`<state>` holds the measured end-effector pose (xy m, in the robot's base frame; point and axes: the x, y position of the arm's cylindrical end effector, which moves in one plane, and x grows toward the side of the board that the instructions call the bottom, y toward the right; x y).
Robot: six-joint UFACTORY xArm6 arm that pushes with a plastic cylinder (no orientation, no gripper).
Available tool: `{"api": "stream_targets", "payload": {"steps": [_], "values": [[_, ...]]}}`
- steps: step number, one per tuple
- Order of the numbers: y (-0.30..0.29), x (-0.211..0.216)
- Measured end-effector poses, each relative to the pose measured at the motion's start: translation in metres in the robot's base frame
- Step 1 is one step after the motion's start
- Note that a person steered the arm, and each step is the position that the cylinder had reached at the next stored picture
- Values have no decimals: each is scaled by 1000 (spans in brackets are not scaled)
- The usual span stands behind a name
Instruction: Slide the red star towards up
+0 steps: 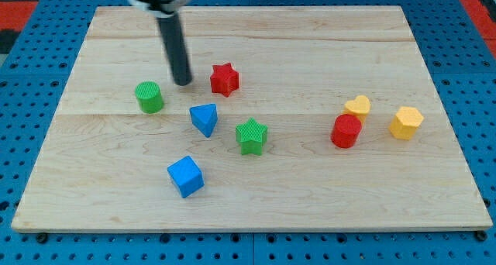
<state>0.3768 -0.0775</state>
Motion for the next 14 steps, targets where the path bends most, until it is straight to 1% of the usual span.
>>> {"api": "stream_targets", "payload": {"steps": [1, 2, 3, 4, 5, 6, 7, 8, 9, 10, 11, 12, 13, 14], "values": [[46, 0], [47, 11], [62, 35], [80, 33], [83, 31], [115, 35], [119, 35], [130, 21], [128, -24], [113, -66], [81, -84], [39, -82], [43, -72], [81, -71]]}}
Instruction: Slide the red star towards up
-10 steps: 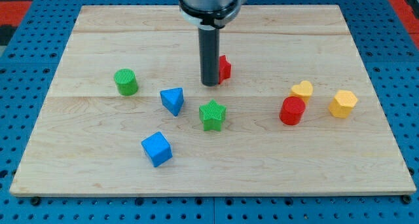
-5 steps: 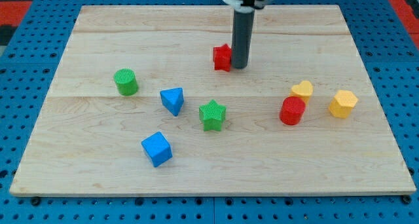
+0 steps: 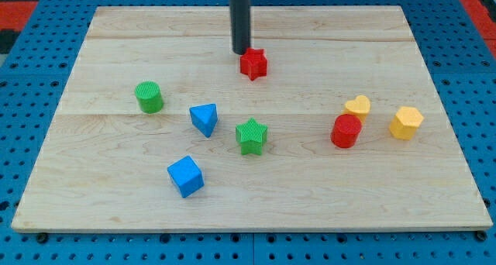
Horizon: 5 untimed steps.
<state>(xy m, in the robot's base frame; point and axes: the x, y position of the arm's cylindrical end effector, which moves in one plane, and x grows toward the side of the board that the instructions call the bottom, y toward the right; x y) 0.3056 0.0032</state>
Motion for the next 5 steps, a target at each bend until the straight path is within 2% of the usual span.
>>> {"api": "stream_targets", "payload": {"steps": [1, 4, 5], "values": [[30, -3], [9, 16], [36, 45]]}}
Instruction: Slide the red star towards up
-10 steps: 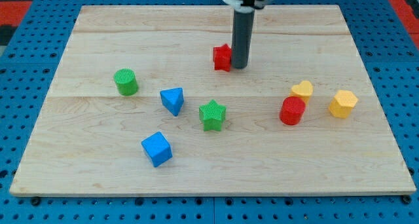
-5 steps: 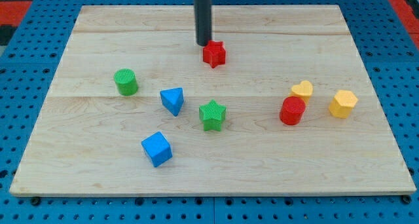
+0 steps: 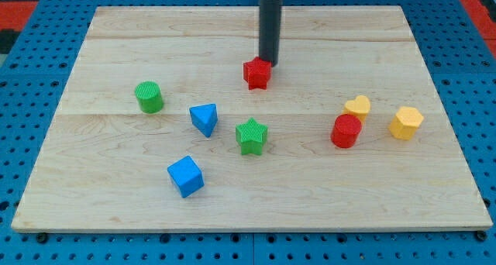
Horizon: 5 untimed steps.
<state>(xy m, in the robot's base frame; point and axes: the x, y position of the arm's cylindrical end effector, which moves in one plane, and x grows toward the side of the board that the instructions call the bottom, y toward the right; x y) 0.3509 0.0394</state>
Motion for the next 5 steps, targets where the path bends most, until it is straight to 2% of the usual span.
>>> {"api": "stream_targets", "payload": {"steps": [1, 2, 3, 5], "values": [[4, 32], [-18, 64], [-45, 78], [-57, 64]]}}
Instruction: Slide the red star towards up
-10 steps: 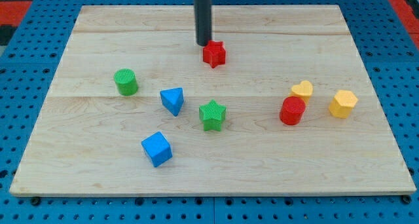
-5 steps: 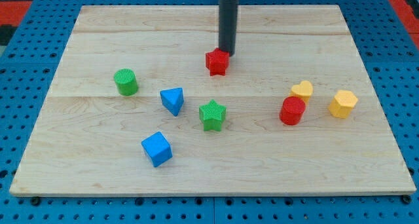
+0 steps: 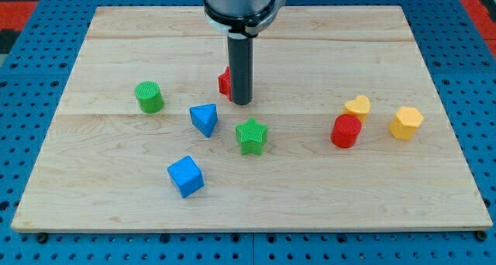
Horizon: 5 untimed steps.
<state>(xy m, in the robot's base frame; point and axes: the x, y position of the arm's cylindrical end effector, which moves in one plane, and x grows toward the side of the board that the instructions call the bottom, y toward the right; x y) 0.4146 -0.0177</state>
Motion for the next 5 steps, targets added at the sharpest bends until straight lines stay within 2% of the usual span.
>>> {"api": "stream_targets", "payload": {"steps": [2, 5], "values": [[-38, -52], [-22, -112]]}}
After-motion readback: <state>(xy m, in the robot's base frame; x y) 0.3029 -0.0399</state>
